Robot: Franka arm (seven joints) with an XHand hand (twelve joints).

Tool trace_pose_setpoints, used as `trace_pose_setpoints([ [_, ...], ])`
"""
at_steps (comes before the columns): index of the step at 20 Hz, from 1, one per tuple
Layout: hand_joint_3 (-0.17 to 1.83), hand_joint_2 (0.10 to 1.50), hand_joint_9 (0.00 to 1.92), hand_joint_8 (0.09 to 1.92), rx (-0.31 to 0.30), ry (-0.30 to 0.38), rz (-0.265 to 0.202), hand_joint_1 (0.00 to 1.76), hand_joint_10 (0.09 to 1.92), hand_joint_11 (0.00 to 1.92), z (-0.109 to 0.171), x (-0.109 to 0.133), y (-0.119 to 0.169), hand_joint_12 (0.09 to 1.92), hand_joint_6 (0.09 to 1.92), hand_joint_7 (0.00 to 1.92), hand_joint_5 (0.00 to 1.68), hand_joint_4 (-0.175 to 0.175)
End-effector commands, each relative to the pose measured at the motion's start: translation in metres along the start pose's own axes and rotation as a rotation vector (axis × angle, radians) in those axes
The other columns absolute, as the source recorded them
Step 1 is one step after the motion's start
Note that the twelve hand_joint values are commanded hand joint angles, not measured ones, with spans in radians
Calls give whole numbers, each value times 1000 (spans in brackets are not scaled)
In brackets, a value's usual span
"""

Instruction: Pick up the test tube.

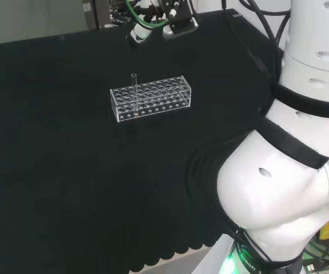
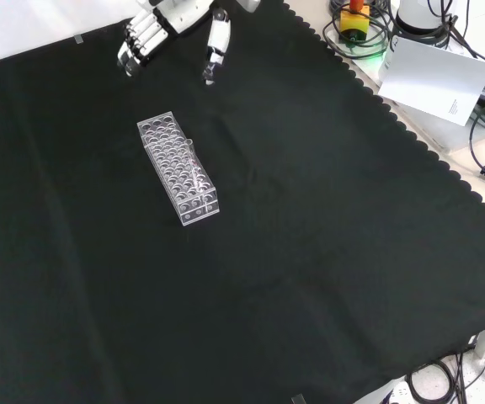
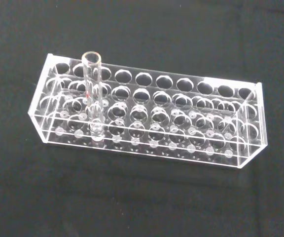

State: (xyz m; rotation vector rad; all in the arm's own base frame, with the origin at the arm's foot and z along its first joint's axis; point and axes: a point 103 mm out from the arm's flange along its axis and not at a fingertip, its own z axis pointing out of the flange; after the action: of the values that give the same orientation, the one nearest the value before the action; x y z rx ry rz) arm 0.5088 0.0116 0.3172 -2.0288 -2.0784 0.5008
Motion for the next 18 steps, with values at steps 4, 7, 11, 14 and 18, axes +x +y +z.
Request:
trace_pose_setpoints([
  [4, 41, 946, 0, 728, 11, -6, -1, 665, 551, 0, 19, 3, 18, 1133, 87, 87, 266, -71],
  [7, 37, 928, 0, 772, 26, -21, -7, 757, 631, 0, 25, 6, 24, 1189, 87, 110, 315, -79],
  [11, 38, 922, 0, 784, 44, -29, -15, 790, 659, 0, 33, 10, 31, 1208, 87, 113, 335, -82],
  [14, 39, 921, 0, 785, 56, -34, -21, 795, 664, 0, 38, 13, 38, 1213, 87, 108, 341, -77],
  [18, 43, 919, 0, 796, 72, -37, -36, 796, 690, 0, 44, 18, 44, 1228, 87, 108, 348, -73],
])
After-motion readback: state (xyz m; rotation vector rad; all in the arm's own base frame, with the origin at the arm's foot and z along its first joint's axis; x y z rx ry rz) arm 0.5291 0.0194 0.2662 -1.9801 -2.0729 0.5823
